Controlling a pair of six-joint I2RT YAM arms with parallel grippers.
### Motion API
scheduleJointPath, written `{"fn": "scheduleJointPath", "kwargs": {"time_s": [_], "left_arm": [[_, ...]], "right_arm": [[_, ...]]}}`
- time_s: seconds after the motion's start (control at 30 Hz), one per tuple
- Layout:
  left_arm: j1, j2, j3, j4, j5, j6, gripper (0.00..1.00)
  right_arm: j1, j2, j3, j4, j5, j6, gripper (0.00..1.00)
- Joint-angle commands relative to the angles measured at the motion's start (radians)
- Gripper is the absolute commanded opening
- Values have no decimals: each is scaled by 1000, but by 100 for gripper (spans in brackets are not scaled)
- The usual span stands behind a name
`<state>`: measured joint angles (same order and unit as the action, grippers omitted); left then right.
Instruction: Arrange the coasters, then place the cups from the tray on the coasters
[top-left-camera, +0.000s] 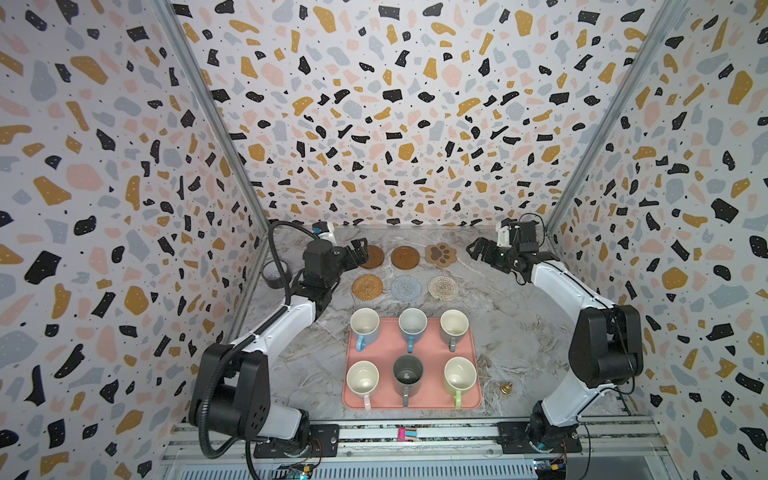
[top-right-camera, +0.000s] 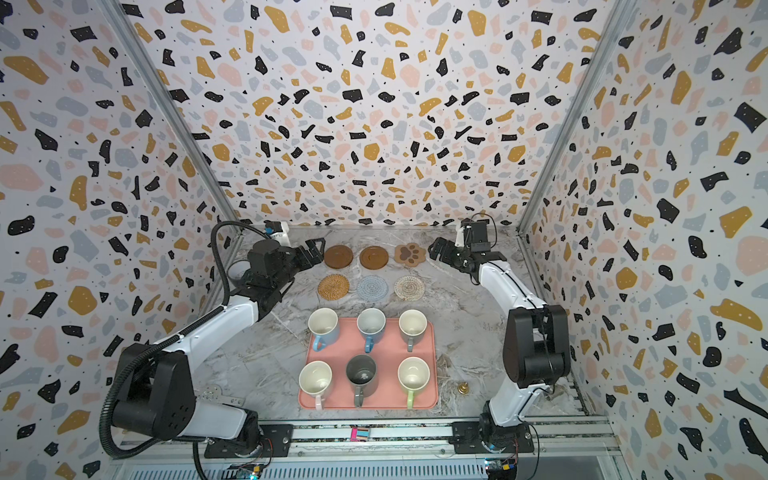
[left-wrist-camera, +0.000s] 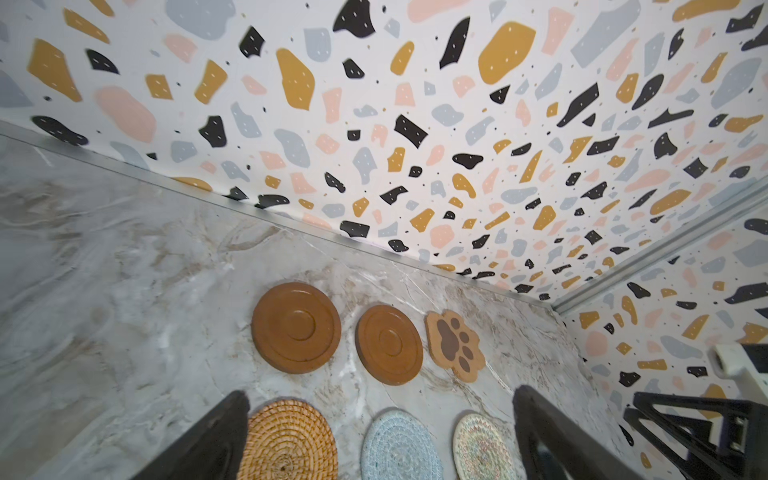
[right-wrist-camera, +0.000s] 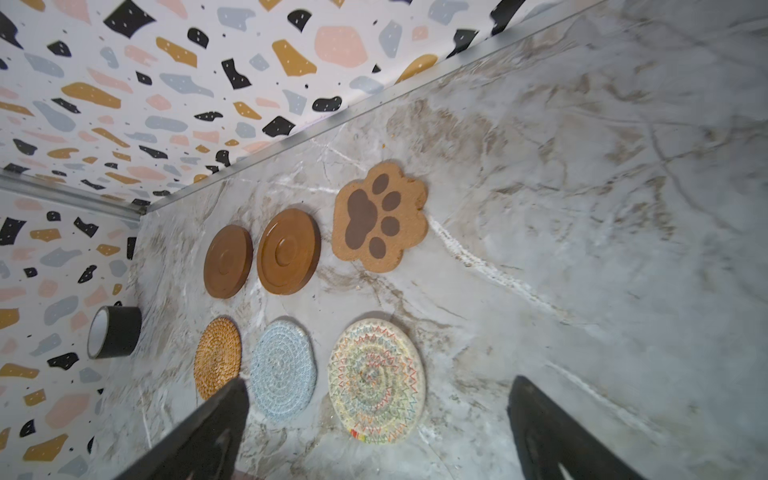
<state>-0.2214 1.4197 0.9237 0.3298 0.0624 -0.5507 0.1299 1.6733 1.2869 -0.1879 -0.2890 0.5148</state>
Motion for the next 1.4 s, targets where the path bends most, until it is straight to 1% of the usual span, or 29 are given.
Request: {"fn": "scheduleJointPath", "kwargs": {"time_s": [0.0, 0.13, 0.2, 0.3, 0.4, 0.53, 0.6, 0.7, 0.77, 0.9, 1.0, 1.1, 1.27, 1.37], "left_arm": [[30, -49, -35, 73, -50, 36, 99], [76, -88, -79, 83, -73, 53, 99], [90, -110, -103, 81, -108, 72, 100], [105, -151, -149, 85, -216, 92, 99], [121, -203, -229, 137, -330, 113, 99], [131, -270, -350, 249, -445, 196, 99], [131, -298, -419, 316, -500, 241, 99], [134, -315, -510, 399, -575, 264, 99], [139, -312, -550, 431, -587, 264, 100], [140, -274, -595, 455, -599, 265, 100], [141, -251, -634, 534, -613, 255, 100], [143, -249, -651, 592, -620, 273, 99], [149, -226, -654, 639, -616, 287, 99], [149, -220, -648, 636, -611, 288, 99]], "right_arm": [[-26, -80, -46, 53, 70, -7, 99], [-55, -152, -136, 125, 126, -27, 99], [-66, -188, -187, 169, 151, -44, 99], [-85, -236, -269, 238, 190, -73, 99], [-104, -282, -350, 306, 227, -105, 99], [-125, -324, -439, 371, 286, -152, 99], [-130, -338, -491, 411, 311, -197, 99], [-131, -363, -585, 517, 351, -259, 99], [-130, -381, -647, 579, 371, -294, 99], [-127, -424, -760, 694, 451, -340, 99], [-125, -455, -846, 790, 488, -371, 99], [-125, -468, -907, 865, 518, -385, 99], [-124, -450, -941, 926, 531, -387, 99], [-123, -433, -943, 950, 530, -393, 99]]}}
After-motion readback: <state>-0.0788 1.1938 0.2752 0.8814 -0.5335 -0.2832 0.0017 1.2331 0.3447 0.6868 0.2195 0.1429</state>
